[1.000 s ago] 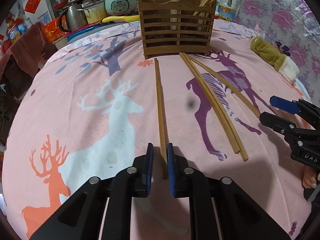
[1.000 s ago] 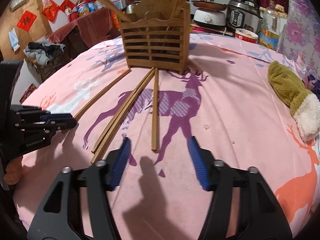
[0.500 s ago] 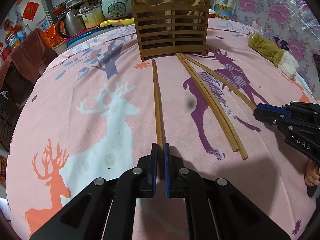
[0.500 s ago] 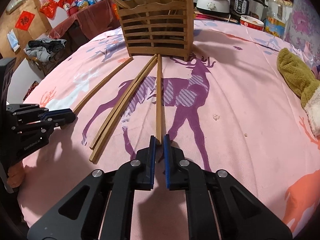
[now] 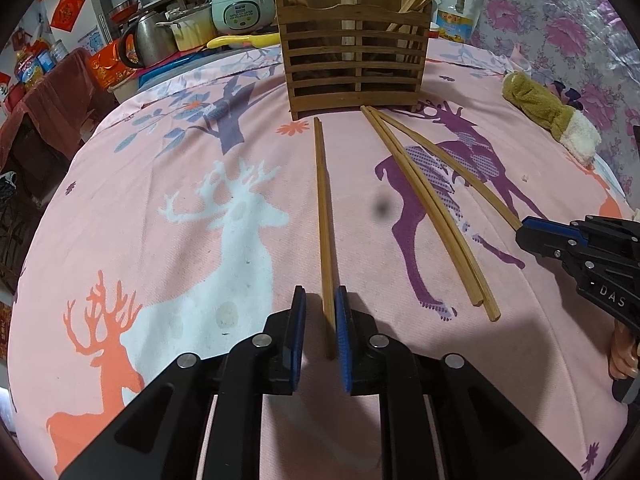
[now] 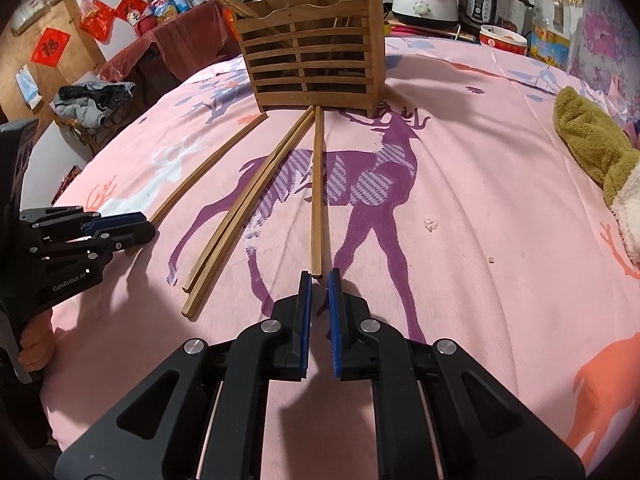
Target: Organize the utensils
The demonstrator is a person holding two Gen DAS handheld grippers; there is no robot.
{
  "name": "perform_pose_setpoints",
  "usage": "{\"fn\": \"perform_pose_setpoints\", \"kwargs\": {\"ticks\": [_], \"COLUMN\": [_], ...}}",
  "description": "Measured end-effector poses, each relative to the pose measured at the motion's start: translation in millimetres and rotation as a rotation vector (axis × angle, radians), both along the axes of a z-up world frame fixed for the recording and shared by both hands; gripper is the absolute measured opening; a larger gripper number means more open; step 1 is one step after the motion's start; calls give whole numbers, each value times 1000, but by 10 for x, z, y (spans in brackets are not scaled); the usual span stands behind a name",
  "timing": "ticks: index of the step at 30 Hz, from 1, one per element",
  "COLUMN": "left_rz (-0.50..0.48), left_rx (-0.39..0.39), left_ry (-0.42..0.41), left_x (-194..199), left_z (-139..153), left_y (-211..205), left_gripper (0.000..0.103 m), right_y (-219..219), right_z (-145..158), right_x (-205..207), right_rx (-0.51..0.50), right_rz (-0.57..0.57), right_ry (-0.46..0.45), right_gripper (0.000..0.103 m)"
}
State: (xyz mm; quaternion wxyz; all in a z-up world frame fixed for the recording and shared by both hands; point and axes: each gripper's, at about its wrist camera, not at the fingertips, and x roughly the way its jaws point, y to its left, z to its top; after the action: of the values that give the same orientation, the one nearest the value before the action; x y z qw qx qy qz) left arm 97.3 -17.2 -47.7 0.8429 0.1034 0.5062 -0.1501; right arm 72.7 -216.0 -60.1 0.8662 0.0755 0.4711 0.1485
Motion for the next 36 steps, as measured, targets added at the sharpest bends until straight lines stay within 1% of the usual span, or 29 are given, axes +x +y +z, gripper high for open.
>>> {"fn": "perform_pose_setpoints", "kwargs": {"ticks": [3,4,9,11,16,18,19,22,26,27,29,30,33,34,36], "left_rz": [-5,-6,2,8,34,36,37,34,27,26,25,26,29,29,28], "left_rx": [-9,-8,-18,-32,-62,-74,-75,-71,-55,-51,-47,-47,-48,-47,-45], "left_ry": [5,4,-5,-18,-96,-120,-128,-125,-122,-122,-117,-114,-103,-101,-100], "left_x": [7,7,6,1,-47,-69,-77,-79,-79,-79,-74,-70,-56,-54,-53], "left_z": [2,4,41,84,274,335,351,350,325,320,306,299,279,275,269], "left_y": [3,3,27,51,126,140,142,129,103,95,94,96,104,105,102], "left_gripper": [6,6,6,6,6,6,6,6,6,6,6,6,6,6,6], "right_y": [-8,-8,18,15,-81,-114,-121,-78,70,120,180,184,123,117,115], "right_z": [-1,-1,52,122,359,414,417,326,130,93,51,23,10,13,17], "right_x": [5,4,-34,-73,-174,-189,-183,-127,12,58,128,166,183,168,119], "right_rx": [10,15,-6,-13,0,11,18,15,-18,-40,-84,-81,-45,-47,-55], "right_rz": [1,4,10,6,-30,-31,-25,-8,31,41,43,44,26,23,33], "right_ry": [1,2,-24,-58,-162,-185,-184,-140,-62,-51,-45,-28,-18,-20,-24], "right_gripper": [7,5,5,4,4,5,10,17,17,17,25,26,20,7,7]}}
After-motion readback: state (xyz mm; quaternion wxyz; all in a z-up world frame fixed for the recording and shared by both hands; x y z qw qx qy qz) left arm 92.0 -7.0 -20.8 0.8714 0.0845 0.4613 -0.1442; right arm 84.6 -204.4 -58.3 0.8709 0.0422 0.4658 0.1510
